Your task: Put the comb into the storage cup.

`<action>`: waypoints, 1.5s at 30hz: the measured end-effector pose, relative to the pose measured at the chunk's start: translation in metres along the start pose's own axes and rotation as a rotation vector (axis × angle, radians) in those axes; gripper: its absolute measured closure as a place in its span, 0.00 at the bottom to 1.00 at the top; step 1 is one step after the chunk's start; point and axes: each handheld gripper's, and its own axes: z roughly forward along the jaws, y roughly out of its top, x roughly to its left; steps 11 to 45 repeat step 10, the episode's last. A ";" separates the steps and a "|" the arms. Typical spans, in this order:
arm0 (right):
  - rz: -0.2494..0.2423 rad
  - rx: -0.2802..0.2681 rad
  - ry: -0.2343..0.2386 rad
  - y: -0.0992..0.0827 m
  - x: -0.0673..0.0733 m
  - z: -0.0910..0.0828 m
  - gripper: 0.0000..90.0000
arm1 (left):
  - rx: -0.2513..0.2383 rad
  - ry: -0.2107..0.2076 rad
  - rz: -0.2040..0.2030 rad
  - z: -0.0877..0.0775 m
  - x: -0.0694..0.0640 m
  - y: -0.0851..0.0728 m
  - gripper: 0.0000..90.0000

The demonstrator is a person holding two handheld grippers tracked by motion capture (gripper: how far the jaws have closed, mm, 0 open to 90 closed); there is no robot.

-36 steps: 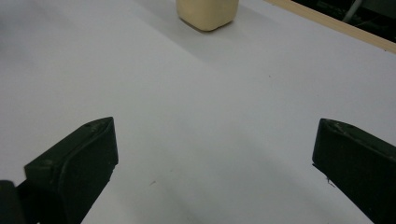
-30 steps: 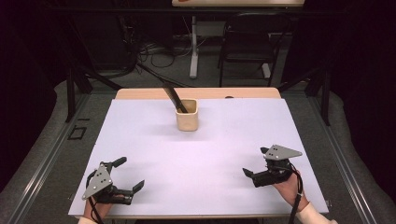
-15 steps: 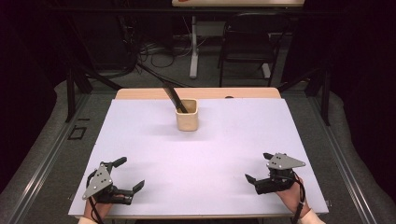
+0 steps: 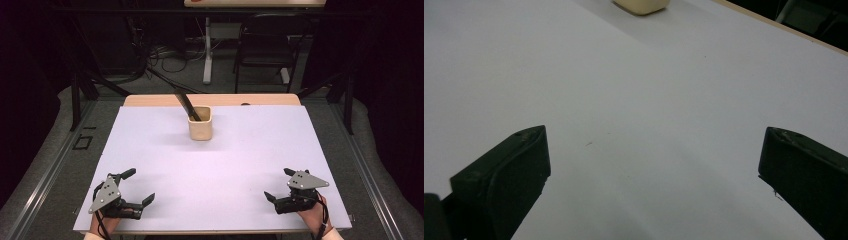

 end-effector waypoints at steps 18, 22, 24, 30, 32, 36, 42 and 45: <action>-0.025 -0.012 -0.006 0.000 0.002 -0.003 0.00 | 0.005 0.001 0.002 0.001 0.000 0.000 0.00; -0.025 -0.012 -0.006 0.000 0.002 -0.003 0.00 | 0.005 0.001 0.002 0.001 0.000 0.000 0.00; -0.025 -0.012 -0.006 0.000 0.002 -0.003 0.00 | 0.005 0.001 0.002 0.001 0.000 0.000 0.00; -0.025 -0.012 -0.006 0.000 0.002 -0.003 0.00 | 0.005 0.001 0.002 0.001 0.000 0.000 0.00; -0.025 -0.012 -0.006 0.000 0.002 -0.003 0.00 | 0.005 0.001 0.002 0.001 0.000 0.000 0.00; -0.025 -0.012 -0.006 0.000 0.002 -0.003 0.00 | 0.005 0.001 0.002 0.001 0.000 0.000 0.00; -0.025 -0.012 -0.006 0.000 0.002 -0.003 0.00 | 0.005 0.001 0.002 0.001 0.000 0.000 0.00; -0.025 -0.012 -0.006 0.000 0.002 -0.003 0.00 | 0.005 0.001 0.002 0.001 0.000 0.000 0.00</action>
